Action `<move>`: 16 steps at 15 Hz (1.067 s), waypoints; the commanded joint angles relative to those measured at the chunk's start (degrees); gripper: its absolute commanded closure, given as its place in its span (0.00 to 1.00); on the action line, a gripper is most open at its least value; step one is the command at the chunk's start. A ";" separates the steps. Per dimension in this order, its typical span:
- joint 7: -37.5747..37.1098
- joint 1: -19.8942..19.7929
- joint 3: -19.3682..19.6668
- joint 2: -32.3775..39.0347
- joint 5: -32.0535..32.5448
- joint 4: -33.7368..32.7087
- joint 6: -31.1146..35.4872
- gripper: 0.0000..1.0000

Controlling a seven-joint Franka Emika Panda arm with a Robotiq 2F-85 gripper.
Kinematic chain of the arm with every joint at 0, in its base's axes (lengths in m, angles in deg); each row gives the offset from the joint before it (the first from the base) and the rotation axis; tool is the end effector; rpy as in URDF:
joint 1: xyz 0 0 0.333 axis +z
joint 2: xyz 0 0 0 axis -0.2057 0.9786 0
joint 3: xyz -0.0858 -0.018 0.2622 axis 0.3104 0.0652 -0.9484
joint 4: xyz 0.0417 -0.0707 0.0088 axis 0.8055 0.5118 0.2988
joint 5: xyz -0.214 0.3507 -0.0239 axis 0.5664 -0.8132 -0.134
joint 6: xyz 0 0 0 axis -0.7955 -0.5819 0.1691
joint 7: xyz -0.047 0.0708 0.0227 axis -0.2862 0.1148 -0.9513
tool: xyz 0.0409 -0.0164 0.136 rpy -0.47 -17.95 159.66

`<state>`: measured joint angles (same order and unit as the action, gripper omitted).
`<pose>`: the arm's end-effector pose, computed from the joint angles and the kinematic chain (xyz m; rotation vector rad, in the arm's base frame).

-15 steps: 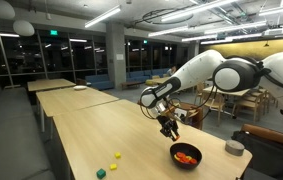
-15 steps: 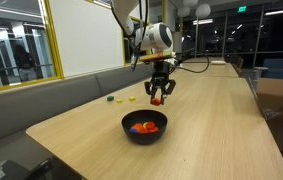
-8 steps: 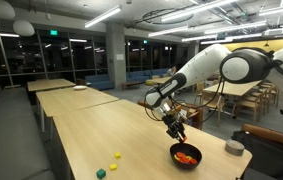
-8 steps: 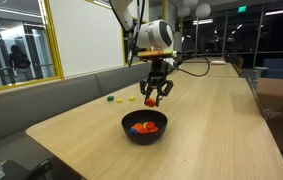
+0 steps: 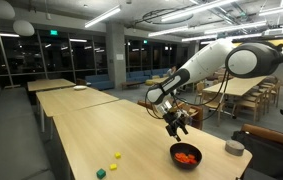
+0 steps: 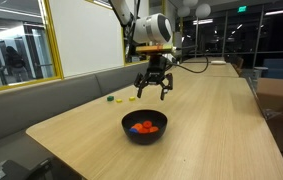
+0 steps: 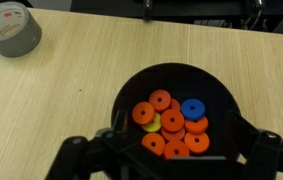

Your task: Pick up the orange objects from the table and put them in the bowl

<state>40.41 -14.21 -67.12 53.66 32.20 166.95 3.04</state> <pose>0.5692 -0.0681 0.1731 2.8963 0.0354 -1.0915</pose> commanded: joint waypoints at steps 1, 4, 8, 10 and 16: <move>-3.56 -0.27 -0.27 -13.13 -0.73 11.93 8.66 0.00; -7.65 0.27 -0.21 -21.36 -1.40 18.66 14.49 0.00; -13.73 0.85 -0.40 -33.86 -2.71 29.83 22.41 0.00; -16.26 0.95 -0.71 -40.05 -3.33 35.65 26.58 0.00; -23.61 0.17 -2.50 -58.28 -4.34 54.02 39.72 0.00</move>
<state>20.73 -13.62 -68.52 6.67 28.96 209.80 35.81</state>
